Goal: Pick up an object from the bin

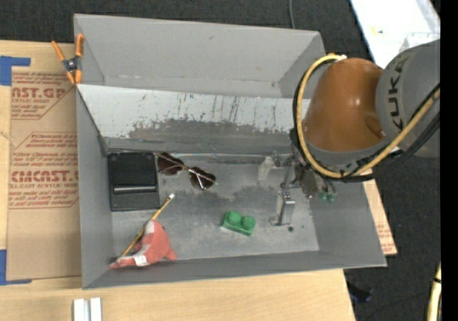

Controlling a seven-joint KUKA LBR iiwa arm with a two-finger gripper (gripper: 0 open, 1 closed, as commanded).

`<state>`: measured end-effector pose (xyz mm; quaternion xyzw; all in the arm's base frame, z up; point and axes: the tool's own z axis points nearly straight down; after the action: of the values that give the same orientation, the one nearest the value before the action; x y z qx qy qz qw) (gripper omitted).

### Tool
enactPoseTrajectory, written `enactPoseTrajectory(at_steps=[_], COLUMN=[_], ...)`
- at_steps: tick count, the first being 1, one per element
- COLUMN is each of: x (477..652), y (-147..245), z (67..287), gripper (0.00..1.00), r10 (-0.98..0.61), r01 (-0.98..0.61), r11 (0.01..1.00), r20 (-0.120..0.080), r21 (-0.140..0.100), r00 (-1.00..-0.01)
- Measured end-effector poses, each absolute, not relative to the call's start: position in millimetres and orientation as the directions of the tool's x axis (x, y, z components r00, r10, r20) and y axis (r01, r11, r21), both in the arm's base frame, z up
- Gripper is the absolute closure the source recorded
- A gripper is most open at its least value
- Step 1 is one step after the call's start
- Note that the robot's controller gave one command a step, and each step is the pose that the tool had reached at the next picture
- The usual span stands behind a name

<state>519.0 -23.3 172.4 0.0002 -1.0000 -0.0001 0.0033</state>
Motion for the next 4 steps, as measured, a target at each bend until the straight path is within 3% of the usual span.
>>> enactPoseTrajectory(at_steps=[1, 2, 3, 4], x=[520.7, 497.7, 489.1, 479.4], y=[-23.3, 0.5, 16.5, 18.4], z=[177.0, 160.9, 130.2, 130.5], gripper=[0.00, 0.00, 0.00, 0.00], r10=[-0.001, 0.059, 0.026, 0.230], r01=[-0.001, 0.059, 0.026, 0.230], r11=[1.000, 0.998, 1.000, 0.973], r20=[-0.001, 0.001, -0.002, 0.001], r21=[0.000, 0.001, -0.001, 0.002], r00=[-1.000, -0.998, -1.000, -0.973])
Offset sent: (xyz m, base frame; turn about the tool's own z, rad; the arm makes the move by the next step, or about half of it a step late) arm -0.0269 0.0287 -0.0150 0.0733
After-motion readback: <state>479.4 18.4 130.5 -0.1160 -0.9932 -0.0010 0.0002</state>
